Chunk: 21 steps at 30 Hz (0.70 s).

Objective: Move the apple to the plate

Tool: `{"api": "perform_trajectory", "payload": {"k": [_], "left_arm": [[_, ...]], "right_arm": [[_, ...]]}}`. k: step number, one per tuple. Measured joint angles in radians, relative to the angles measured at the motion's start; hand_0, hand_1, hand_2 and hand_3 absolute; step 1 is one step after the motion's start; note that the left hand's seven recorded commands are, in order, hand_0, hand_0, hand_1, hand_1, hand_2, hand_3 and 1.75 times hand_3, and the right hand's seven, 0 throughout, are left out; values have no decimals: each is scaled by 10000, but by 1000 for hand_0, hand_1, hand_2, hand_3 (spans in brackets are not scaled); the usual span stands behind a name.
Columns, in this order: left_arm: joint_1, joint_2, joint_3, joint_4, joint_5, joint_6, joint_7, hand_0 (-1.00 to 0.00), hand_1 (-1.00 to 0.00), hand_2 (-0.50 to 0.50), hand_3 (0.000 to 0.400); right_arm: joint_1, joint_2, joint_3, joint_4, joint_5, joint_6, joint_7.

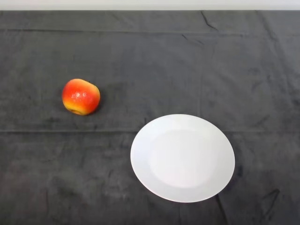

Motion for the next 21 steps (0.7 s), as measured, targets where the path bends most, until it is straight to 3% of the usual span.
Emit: {"api": "perform_trajectory", "payload": {"k": [21], "left_arm": [[-1, -23, 227, 0, 63, -3, 14, 0, 0, 0, 0]], "right_arm": [[0, 0, 0, 0, 0, 0, 0]]}}
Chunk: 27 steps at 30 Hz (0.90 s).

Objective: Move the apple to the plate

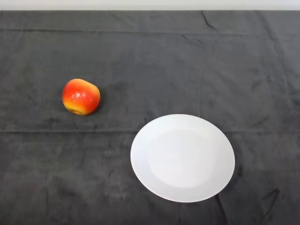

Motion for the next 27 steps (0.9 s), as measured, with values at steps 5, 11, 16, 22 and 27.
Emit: {"api": "perform_trajectory", "payload": {"k": [5, 11, 16, 22, 27], "left_arm": [[-5, -176, -34, -1, 346, 0, -17, 0, 0, 0, 0], [-35, -596, -460, -1, 747, 2, -150, 0, 0, 0, 0], [-260, -694, -894, -2, 1148, 70, -475, 0, 0, 0, 0], [-731, -730, -1514, -146, 1565, 73, -816, 0, 0, 0, 0], [-1105, -765, -1994, -412, 2109, 73, -1068, 0, 0, 0, 0]], "right_arm": [[0, 0, 0, 0, 0, 0, 0], [0, 0, 0, 0, 0, 0, 0], [0, 0, 0, 0, 0, -1, 0], [-1, -1, 0, 0, -1, -1, 2], [0, 1, 0, 0, -1, -1, 3]]}}
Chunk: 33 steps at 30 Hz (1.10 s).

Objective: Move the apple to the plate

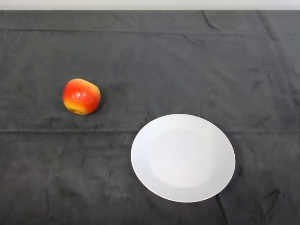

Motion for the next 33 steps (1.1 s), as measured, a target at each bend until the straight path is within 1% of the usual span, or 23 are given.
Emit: {"api": "perform_trajectory", "payload": {"k": [4, 7, 10, 14, 21, 25, 28, 31, 33], "left_arm": [[-151, -44, -389, -152, 314, -8, -318, 0, 0, 0, 0], [-346, -278, -502, -160, 572, -54, -464, 0, 0, 0, 0], [-380, -425, -829, -169, 794, -180, -616, 0, 0, 0, 0], [-444, -636, -1137, -193, 1062, -287, -628, 0, 0, 0, 0], [-724, -1171, -1649, -305, 1737, -401, -637, 0, 0, 0, 0], [-833, -1495, -2026, -378, 1874, -462, -694, 0, 0, 0, 0], [-844, -1689, -2336, -378, 2171, -466, -906, 0, 0, 0, 0], [-892, -1957, -2633, -378, 2328, -466, -1066, 0, 0, 0, 0], [-915, -2092, -2885, -378, 2614, -454, -1161, 0, 0, 0, 0]], "right_arm": [[0, 0, 0, 0, 0, 0, 0], [0, 1, 0, 0, 0, -1, 0], [0, 1, 0, 0, 0, -1, 0], [0, 1, 0, 0, 0, -1, 0], [0, 1, -1, 0, 0, -1, 1], [0, 1, 0, 0, 0, -1, 0], [0, 0, 0, 0, 0, -1, 1], [0, 0, -1, 0, 0, -1, 0], [0, 0, -1, 0, 0, -1, 2]]}}
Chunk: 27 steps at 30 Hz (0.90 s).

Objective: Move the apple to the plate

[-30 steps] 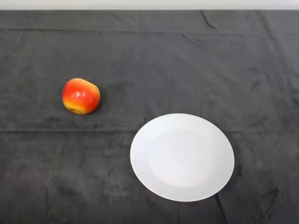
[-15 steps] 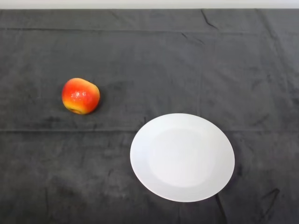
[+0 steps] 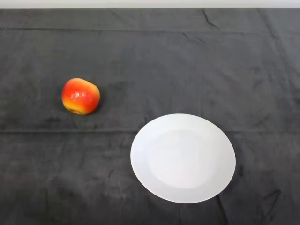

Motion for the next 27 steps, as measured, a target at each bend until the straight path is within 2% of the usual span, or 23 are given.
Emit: {"api": "perform_trajectory", "payload": {"k": [6, 10, 14, 19, 27], "left_arm": [[-322, -444, -672, 0, 676, 239, -55, 0, 0, 0, 0], [-629, -515, -998, -2, 803, 478, -263, 0, 0, 0, 0], [-850, -656, -1194, -16, 1128, 481, -378, 0, 0, 0, 0], [-1029, -764, -1485, -27, 1210, 480, -489, 0, 0, 0, 0], [-1129, -1261, -1860, -30, 1714, 484, -473, 0, 0, 0, 0]], "right_arm": [[0, 1, 0, 0, 0, 0, 0], [0, -2, -1, 0, 0, -1, 0], [0, -2, 0, 0, 0, -1, -1], [0, -2, 0, 0, 0, -1, 0], [0, -1, 0, 0, 0, -1, -1]]}}
